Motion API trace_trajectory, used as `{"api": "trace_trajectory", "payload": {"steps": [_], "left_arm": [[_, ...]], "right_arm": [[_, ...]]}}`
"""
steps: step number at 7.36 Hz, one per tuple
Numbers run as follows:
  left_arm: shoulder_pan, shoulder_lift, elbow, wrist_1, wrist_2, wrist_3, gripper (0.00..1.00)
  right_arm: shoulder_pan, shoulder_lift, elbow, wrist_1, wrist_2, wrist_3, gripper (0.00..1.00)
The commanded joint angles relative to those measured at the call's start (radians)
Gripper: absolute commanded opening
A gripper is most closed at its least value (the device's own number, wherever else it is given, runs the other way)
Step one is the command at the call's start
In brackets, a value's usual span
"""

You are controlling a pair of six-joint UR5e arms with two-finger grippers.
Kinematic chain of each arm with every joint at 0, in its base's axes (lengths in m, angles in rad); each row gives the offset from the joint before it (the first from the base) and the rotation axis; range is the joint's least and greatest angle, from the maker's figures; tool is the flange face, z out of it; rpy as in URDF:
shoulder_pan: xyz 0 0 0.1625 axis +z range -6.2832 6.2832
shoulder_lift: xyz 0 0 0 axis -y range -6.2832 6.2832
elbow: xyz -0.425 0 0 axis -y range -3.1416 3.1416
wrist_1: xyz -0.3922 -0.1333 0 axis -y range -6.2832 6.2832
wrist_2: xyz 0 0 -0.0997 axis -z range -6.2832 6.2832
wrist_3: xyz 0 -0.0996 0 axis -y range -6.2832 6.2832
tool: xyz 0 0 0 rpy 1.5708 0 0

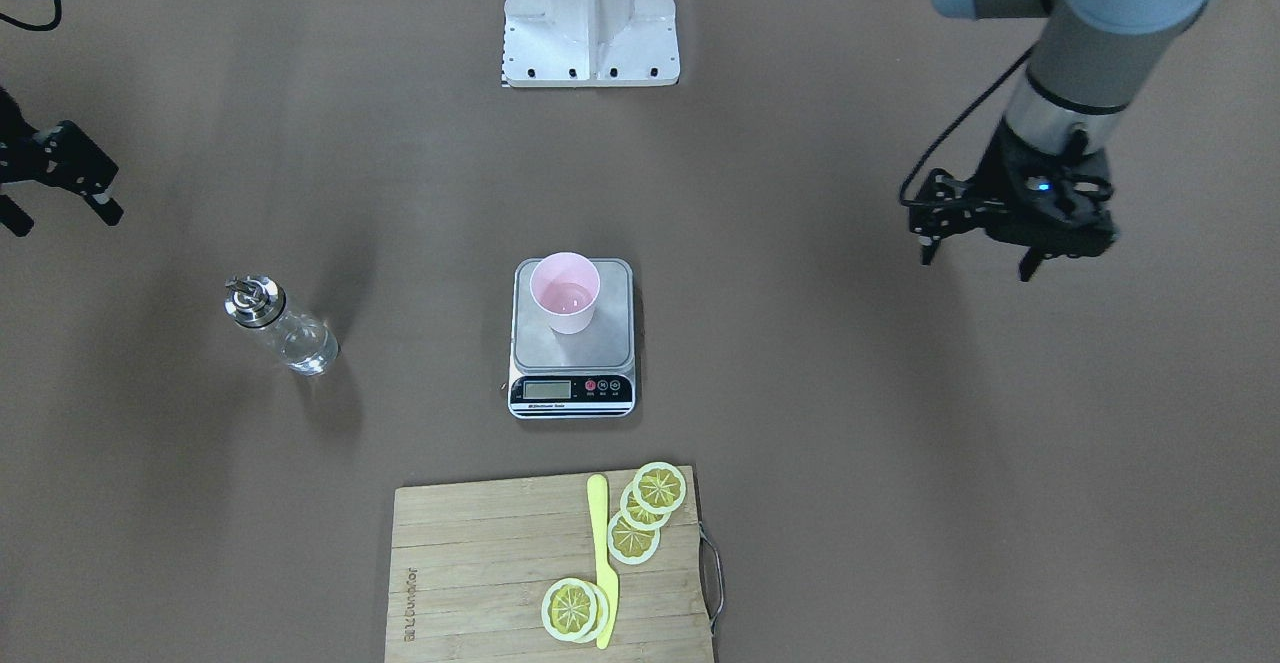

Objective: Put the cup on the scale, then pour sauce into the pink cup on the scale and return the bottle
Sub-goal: 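Reach the right gripper to the glass sauce dispenser while the left arm retracts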

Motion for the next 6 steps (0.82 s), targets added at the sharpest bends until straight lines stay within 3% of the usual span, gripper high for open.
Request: {"api": "trace_trajectory", "payload": {"steps": [1,3,6], "left_arm": [[-0.153,0.049,0.119,-0.025,-0.022,0.063,0.98],[-0.155,0.049,0.115,-0.032,-0.024,0.065,0.98],[-0.155,0.051,0.099,-0.038,-0.024,0.065,0.98]], "right_arm": [[-0.187,-0.001,0.013,-0.001,-0.289,0.126,1.0],[-0.351,0.004,-0.016,-0.003,-0.551,0.187,1.0],[-0.45,0.041,-0.099,0.037,-0.761,0.228,1.0]]}}
